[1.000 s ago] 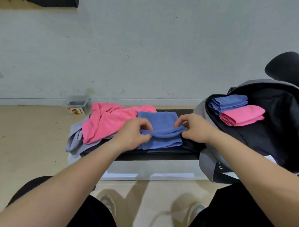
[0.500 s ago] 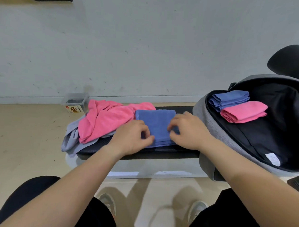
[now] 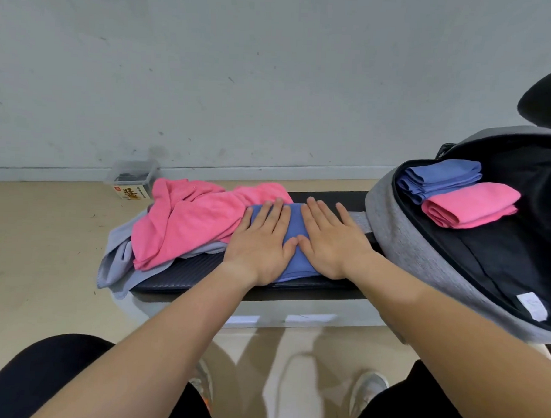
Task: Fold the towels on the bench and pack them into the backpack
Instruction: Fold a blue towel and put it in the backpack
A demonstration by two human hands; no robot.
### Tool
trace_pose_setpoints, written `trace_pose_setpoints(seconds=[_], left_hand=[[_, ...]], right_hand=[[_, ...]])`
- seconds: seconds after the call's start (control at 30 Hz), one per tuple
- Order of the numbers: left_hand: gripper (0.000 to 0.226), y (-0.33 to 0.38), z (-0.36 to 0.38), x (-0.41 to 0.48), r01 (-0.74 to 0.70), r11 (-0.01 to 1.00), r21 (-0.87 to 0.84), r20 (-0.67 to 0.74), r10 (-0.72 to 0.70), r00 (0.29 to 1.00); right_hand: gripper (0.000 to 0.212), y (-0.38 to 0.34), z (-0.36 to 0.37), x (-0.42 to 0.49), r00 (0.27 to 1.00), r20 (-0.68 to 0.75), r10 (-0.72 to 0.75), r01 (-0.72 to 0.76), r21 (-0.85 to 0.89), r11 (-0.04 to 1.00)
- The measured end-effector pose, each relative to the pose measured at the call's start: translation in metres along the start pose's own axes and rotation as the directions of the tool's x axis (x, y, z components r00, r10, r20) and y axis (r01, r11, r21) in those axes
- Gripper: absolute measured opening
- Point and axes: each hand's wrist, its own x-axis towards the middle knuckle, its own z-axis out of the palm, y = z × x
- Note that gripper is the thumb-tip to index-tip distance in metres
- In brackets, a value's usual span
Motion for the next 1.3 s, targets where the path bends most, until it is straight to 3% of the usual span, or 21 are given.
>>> trace_pose_setpoints(seconds=[0.13,0.23,0.33,0.43,0.53,0.63,0.77,0.83,0.9,0.97,1.03,1.1,1.2,1.3], left_hand=[[0.065,-0.001,-0.019,0.007,-0.037,0.994,0.104,0.041,0.033,0.999],[0.051,-0.011,-0.052,0.025,-0.103,0.983,0.152,-0.028,0.108,0.994],[0.062,-0.029,-0.071,0.042,-0.038,0.999,-0.012,0.131,0.040,0.991],[0.080,-0.041,-0.076,0.051,0.034,0.987,-0.156,0.257,0.007,0.966],[0.066,-0.045,-0.082,0.053,0.013,0.977,-0.213,0.247,0.041,0.968],[0.036,-0.045,-0.079,0.046,0.011,0.959,-0.282,0.181,0.042,0.983],[0.035,-0.040,-0.072,0.026,-0.010,0.982,-0.191,-0.049,0.001,0.999],[0.032,-0.035,-0.066,0.018,0.017,0.994,-0.107,-0.142,-0.033,0.989],[0.030,-0.030,-0.062,0.014,0.052,0.998,-0.029,-0.221,-0.057,0.974],[0.029,-0.028,-0.059,0.011,0.080,0.996,-0.047,-0.248,-0.090,0.965],[0.025,-0.028,-0.057,0.006,0.110,0.971,-0.214,-0.209,-0.155,0.966],[0.022,-0.030,-0.053,0.001,0.137,0.856,-0.499,-0.118,-0.223,0.968],[0.026,-0.032,-0.049,-0.003,0.145,0.619,-0.772,-0.024,-0.257,0.966],[0.023,-0.036,-0.051,-0.005,0.127,0.554,-0.823,-0.031,-0.266,0.963]], right_hand=[[0.070,0.007,-0.015,0.009,0.994,0.102,-0.035,0.032,0.032,0.999],[0.065,0.023,-0.038,0.028,0.995,0.073,-0.064,0.051,0.163,0.985],[0.076,0.040,-0.056,0.043,0.978,0.201,-0.048,-0.024,0.337,0.941],[0.090,0.046,-0.065,0.050,0.962,0.273,-0.030,-0.082,0.389,0.917],[0.058,0.045,-0.069,0.051,0.968,0.248,-0.048,-0.053,0.387,0.921],[0.047,0.040,-0.073,0.041,0.982,0.177,-0.066,0.000,0.350,0.937],[0.047,0.037,-0.073,0.023,0.999,0.049,0.007,-0.018,0.234,0.972],[0.048,0.035,-0.068,0.014,0.999,0.006,0.048,-0.048,0.311,0.949],[0.043,0.033,-0.060,0.009,0.993,0.006,0.115,-0.101,0.521,0.847],[0.038,0.031,-0.054,0.006,0.980,0.035,0.196,-0.157,0.739,0.656],[0.035,0.031,-0.052,0.001,0.970,0.066,0.233,-0.175,0.855,0.487],[0.033,0.030,-0.052,-0.006,0.973,0.082,0.217,-0.158,0.919,0.360],[0.031,0.031,-0.051,-0.015,0.980,0.090,0.179,-0.141,0.945,0.294],[0.027,0.034,-0.052,-0.019,0.979,0.103,0.174,-0.147,0.953,0.264]])
